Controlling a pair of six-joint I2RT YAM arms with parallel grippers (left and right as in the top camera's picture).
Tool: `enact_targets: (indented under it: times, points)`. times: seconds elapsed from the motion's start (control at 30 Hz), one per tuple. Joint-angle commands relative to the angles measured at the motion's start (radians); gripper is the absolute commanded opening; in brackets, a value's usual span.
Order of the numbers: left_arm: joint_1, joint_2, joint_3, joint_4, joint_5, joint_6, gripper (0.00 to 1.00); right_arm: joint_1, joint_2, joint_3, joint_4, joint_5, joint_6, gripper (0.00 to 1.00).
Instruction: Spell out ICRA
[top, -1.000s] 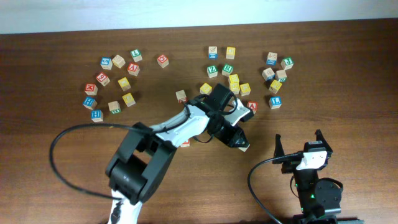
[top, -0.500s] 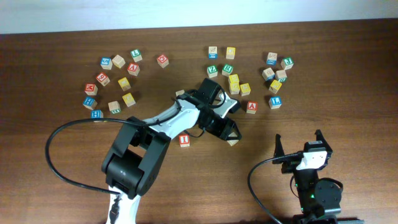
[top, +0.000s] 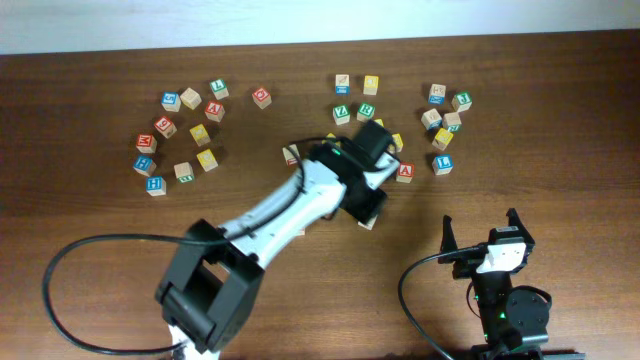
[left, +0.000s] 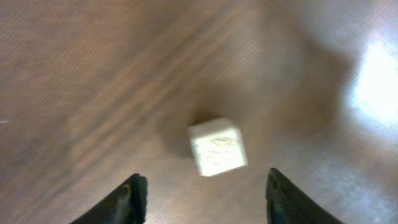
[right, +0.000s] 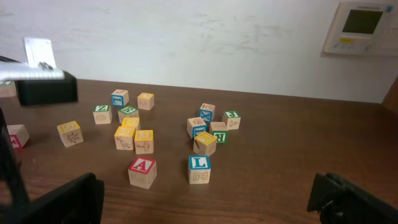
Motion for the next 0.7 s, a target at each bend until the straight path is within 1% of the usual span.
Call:
enact_targets:
  times: [0.0, 0.03, 0.1, 0.17, 0.23, 0.37, 0.47, 0.57, 0.6, 0.63, 0.67]
  points:
    - [-0.085, -0.015, -0.039, 0.017, -0.131, -0.091, 0.59, -0.008, -0.006, -0.005, -0.006, 0.012, 0.000, 0.98]
    - [-0.104, -0.015, -0.060, 0.027, -0.207, -0.143, 0.60, -0.008, -0.006, -0.005, -0.006, 0.012, 0.000, 0.98]
    - [-0.110, -0.015, -0.080, 0.038, -0.255, -0.172, 0.61, -0.008, -0.006, -0.005, -0.006, 0.012, 0.000, 0.98]
    - [-0.109, -0.014, -0.110, 0.087, -0.291, -0.188, 0.61, -0.008, -0.006, -0.005, -0.006, 0.012, 0.000, 0.98]
    - [-0.110, -0.006, -0.123, 0.125, -0.326, -0.229, 0.62, -0.008, -0.006, -0.005, -0.006, 0.012, 0.000, 0.98]
    - [-0.110, 0.037, -0.123, 0.155, -0.316, -0.246, 0.59, -0.008, -0.006, -0.005, -0.006, 0.012, 0.000, 0.98]
    - [-0.110, 0.067, -0.123, 0.163, -0.214, -0.245, 0.56, -0.008, -0.006, -0.005, -0.006, 0.012, 0.000, 0.98]
    - [-0.110, 0.068, -0.123, 0.170, -0.211, -0.245, 0.56, -0.008, -0.006, -0.005, -0.006, 0.012, 0.000, 0.98]
    - [-0.110, 0.070, -0.123, 0.169, -0.211, -0.245, 0.54, -0.008, -0.006, -0.005, -0.006, 0.012, 0.000, 0.98]
    - [-0.110, 0.074, -0.123, 0.169, -0.211, -0.245, 0.49, -0.008, -0.006, -0.005, -0.006, 0.012, 0.000, 0.98]
    - [-0.109, 0.080, -0.123, 0.169, -0.211, -0.245, 0.45, -0.008, -0.006, -0.005, -0.006, 0.012, 0.000, 0.99]
